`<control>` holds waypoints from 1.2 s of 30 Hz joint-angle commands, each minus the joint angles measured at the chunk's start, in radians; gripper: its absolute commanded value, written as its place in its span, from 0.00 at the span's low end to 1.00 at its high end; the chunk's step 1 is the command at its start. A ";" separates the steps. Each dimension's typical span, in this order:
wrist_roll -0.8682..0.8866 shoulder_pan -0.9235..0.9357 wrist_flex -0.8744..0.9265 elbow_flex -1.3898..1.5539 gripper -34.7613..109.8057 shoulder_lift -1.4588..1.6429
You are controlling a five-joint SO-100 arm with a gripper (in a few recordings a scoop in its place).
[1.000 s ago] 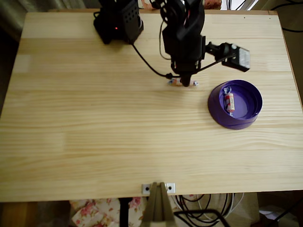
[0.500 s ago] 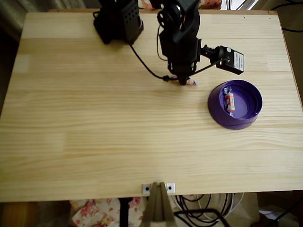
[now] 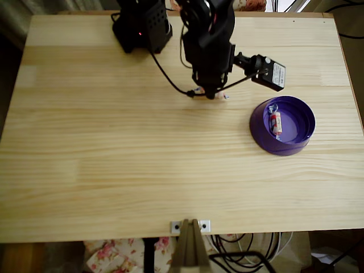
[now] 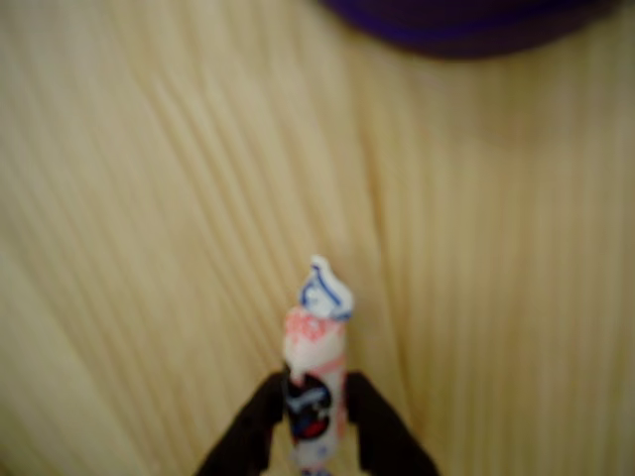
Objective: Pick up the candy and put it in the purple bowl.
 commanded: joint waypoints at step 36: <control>0.359 -0.195 -0.121 -0.807 0.24 -0.287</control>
